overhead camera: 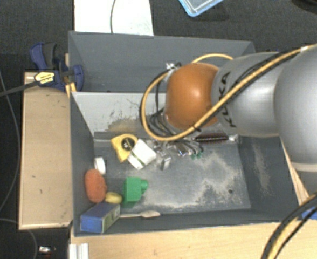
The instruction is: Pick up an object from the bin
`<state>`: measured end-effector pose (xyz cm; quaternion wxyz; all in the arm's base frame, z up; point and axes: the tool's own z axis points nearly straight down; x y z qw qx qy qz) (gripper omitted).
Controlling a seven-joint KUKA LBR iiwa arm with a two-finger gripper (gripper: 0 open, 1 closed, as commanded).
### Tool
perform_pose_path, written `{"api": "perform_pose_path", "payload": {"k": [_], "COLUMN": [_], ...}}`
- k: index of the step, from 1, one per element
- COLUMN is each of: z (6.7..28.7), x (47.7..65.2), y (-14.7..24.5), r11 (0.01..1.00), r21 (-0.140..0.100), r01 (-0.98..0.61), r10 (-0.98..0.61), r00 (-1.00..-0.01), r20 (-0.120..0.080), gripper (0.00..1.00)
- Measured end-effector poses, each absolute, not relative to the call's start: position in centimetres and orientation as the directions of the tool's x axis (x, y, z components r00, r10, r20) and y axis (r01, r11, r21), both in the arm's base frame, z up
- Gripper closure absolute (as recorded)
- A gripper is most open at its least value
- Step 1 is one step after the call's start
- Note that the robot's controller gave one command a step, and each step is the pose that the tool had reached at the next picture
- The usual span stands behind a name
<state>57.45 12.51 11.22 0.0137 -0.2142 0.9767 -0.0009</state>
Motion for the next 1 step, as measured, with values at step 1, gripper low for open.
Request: {"api": "perform_pose_path", "payload": {"k": [1], "z": [14.67], "x": [56.93], "y": [12.95], "r11": [0.906], "r21": [-0.006], "r01": [-0.423], "r10": [-0.423], "r00": [-0.906], "r20": [-0.018], "gripper": [1.00]}}
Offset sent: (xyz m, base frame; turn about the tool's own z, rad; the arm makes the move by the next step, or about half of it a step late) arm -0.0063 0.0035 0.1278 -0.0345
